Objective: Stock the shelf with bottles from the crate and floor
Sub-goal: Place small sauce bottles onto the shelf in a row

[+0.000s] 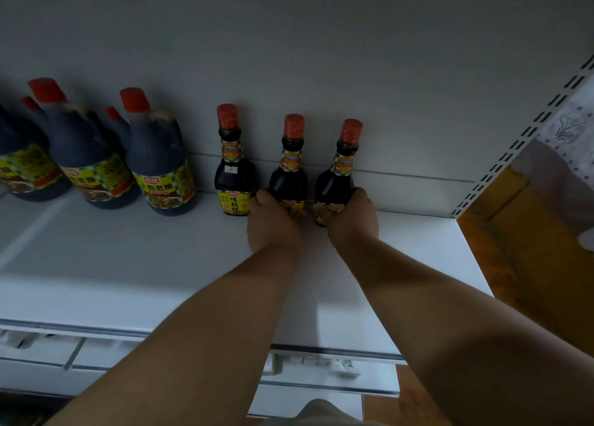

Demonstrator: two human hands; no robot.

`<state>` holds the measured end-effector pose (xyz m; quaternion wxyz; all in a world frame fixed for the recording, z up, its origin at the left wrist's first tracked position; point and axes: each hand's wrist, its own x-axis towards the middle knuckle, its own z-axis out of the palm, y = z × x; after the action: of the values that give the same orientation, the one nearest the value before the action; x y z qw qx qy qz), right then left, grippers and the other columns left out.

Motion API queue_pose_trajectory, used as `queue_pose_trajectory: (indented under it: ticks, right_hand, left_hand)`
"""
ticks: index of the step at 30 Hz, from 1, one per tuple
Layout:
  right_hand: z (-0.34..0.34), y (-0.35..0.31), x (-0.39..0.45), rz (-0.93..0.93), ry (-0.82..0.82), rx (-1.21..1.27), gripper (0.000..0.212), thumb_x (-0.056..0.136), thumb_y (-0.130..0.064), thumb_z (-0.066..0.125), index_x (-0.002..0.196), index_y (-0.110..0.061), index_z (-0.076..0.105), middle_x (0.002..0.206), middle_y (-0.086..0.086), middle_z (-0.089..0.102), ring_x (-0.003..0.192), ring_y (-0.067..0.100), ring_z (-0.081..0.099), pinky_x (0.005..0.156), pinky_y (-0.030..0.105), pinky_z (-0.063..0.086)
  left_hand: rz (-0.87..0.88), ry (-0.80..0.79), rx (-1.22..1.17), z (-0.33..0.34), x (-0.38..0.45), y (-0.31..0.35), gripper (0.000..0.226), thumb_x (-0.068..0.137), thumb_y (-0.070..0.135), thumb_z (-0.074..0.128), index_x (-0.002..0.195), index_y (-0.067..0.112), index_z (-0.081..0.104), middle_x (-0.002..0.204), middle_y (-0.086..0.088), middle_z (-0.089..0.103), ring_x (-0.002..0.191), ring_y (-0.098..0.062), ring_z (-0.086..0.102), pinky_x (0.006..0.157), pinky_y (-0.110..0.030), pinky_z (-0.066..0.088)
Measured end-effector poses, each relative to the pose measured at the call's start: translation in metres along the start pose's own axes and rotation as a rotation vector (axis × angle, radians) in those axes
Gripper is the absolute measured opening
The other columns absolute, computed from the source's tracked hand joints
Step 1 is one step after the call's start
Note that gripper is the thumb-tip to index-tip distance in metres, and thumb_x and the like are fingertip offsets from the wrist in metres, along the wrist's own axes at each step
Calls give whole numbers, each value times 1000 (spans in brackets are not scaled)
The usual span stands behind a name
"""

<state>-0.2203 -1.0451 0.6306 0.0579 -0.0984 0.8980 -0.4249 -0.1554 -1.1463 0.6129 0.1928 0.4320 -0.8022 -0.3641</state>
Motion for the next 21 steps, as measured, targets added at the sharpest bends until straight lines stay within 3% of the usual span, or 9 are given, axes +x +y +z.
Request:
queue_pose_trajectory:
  ticks: [5,21]
  right_hand:
    - [-4,1,6,-21,-10,-31,55,80,-38,78,120,-11,52,120,7,61,108,28,60,73,28,39]
    - [3,3,10,-24,7,-61,61,78,-43,78,122,-11,50,123,9,58,109,30,59,79,32,44]
  left_hand:
    - [5,16,22,0,2,0,68,80,40,75,128,10,39,137,-11,46,120,-33,52,89,-42,46]
    - [8,-3,69,-1,5,2,77,83,39,72,141,9,32,144,-11,41,125,-32,50,92,-41,46]
